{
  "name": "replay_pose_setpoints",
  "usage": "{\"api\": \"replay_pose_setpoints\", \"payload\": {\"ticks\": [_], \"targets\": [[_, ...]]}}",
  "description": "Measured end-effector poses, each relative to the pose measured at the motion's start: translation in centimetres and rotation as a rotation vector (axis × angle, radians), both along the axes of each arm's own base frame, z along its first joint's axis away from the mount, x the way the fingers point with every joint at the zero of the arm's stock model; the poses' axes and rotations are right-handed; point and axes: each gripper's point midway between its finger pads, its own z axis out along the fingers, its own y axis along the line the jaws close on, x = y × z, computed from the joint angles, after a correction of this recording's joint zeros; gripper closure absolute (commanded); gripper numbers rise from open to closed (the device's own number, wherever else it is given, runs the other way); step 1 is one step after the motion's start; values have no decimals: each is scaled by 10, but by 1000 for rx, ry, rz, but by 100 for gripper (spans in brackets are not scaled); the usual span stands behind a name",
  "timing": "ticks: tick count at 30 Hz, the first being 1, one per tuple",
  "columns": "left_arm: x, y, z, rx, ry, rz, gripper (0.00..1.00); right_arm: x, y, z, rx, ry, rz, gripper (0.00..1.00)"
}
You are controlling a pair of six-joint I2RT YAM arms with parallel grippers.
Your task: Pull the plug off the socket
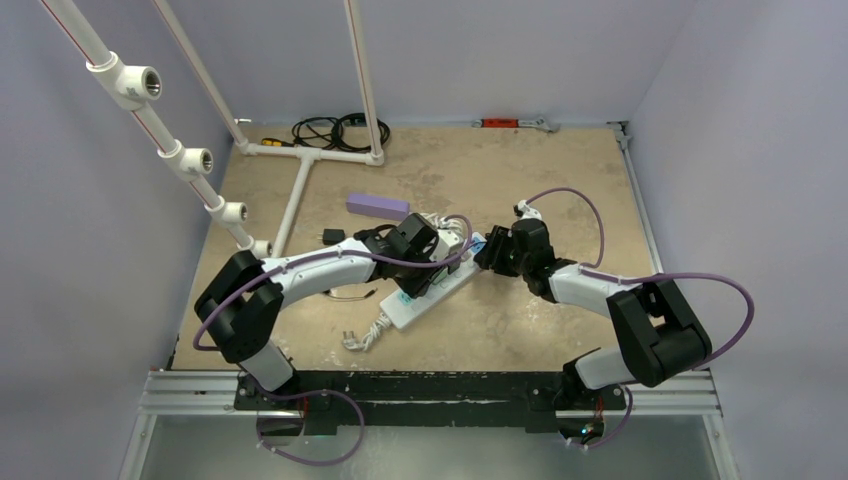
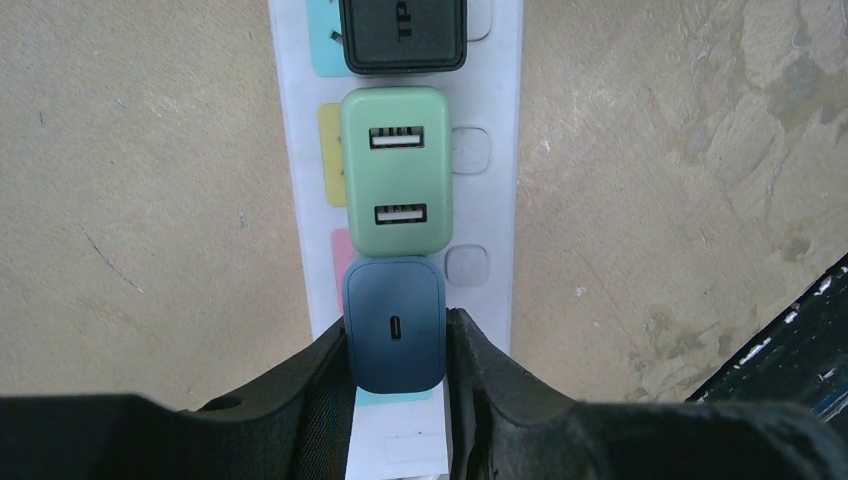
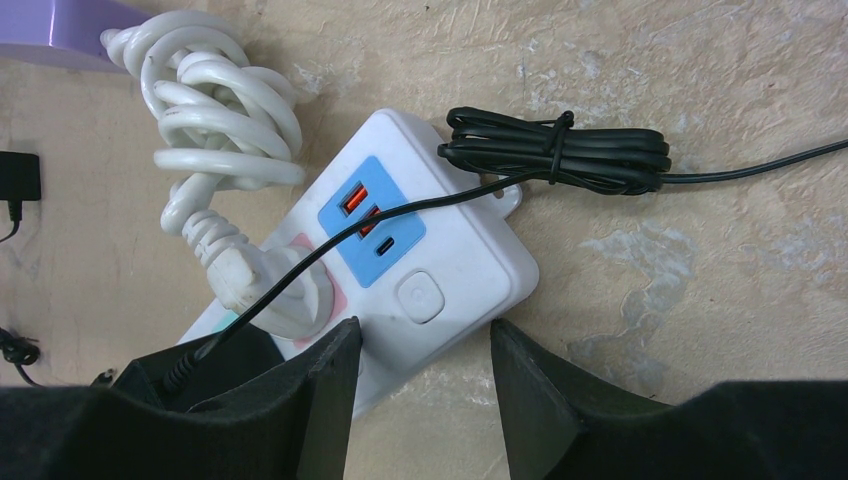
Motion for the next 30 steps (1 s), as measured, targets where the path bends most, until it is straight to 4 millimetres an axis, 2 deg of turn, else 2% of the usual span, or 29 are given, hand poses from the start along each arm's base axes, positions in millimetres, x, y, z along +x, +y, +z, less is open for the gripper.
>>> {"api": "replay_pose_setpoints", "payload": {"ticks": [13,22,30], "targets": [[-3,3,5,-75,-57,-1,100,-1,2,0,8,3,12,47],[-14,-5,5,8,-160,-44,100,-1,3,0,8,4,13,47],[-13,-4,4,13,-163,-39,100,-1,2,0,8,4,13,47]]}}
